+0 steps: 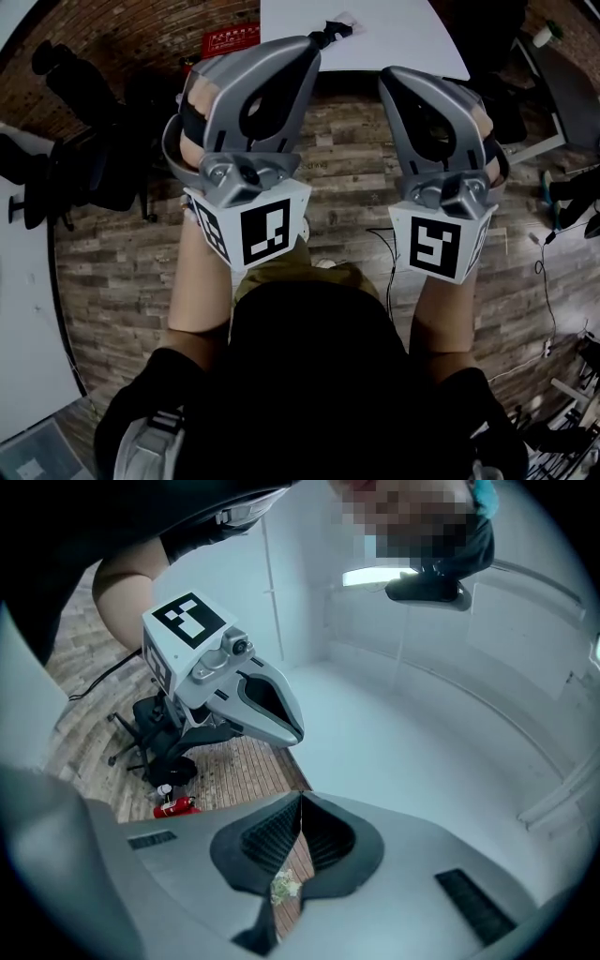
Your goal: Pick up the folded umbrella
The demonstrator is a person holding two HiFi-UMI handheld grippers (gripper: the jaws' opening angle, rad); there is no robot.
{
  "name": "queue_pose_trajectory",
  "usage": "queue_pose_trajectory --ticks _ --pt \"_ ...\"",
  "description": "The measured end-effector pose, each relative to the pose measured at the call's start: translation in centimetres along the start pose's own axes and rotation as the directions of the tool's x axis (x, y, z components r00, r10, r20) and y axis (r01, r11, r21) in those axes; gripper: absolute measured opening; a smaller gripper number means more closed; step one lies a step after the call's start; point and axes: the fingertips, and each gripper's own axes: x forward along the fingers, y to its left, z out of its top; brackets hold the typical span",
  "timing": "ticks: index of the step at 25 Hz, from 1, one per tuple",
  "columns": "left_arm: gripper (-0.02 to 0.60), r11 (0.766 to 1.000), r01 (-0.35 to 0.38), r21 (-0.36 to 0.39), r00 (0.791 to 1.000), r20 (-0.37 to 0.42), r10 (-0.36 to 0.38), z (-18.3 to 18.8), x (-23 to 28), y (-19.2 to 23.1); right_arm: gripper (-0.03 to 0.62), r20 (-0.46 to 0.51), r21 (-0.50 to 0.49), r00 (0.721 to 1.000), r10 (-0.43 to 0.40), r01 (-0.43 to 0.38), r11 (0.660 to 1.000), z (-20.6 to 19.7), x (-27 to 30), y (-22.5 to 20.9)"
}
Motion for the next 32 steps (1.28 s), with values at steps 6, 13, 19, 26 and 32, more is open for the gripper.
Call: queue_pose_trajectory --ticks 6,13,19,26,32 --pt "0.012 1.000 -0.016 0.007 1.000 -0.004 0.016 -1.8 1.5 -0.1 0.029 0.004 -0.002 1.000 -0.010 0.010 1.000 -1.6 1.5 0.0" --pt "0.012 1.000 -0.010 -0.020 1.000 0.023 0.010 -5.3 5.3 -0.9 0.029 -0.013 -0.012 1.000 -0.026 0.026 1.000 -5.1 5.3 -0.5" --pt "0.012 0.998 -0.007 -0.056 0.998 0.057 0.010 -8.7 9.7 -0.6 0.029 -0.036 -0.008 0.998 -0.045 0.044 0.999 -8.8 9.4 -1.7" --pt "0.012 0.995 0.030 -0.098 0.998 0.062 -0.024 -14.3 15.6 -1.2 0.029 -0.071 -0.002 0.996 -0.051 0.051 0.999 -13.8 15.5 -2.7" --pt "0.012 0.989 0.014 -0.148 0.999 0.047 -0.007 -19.4 20.0 0.2 0.029 -0.099 0.003 0.994 -0.052 0.053 0.999 -17.1 20.6 -3.2"
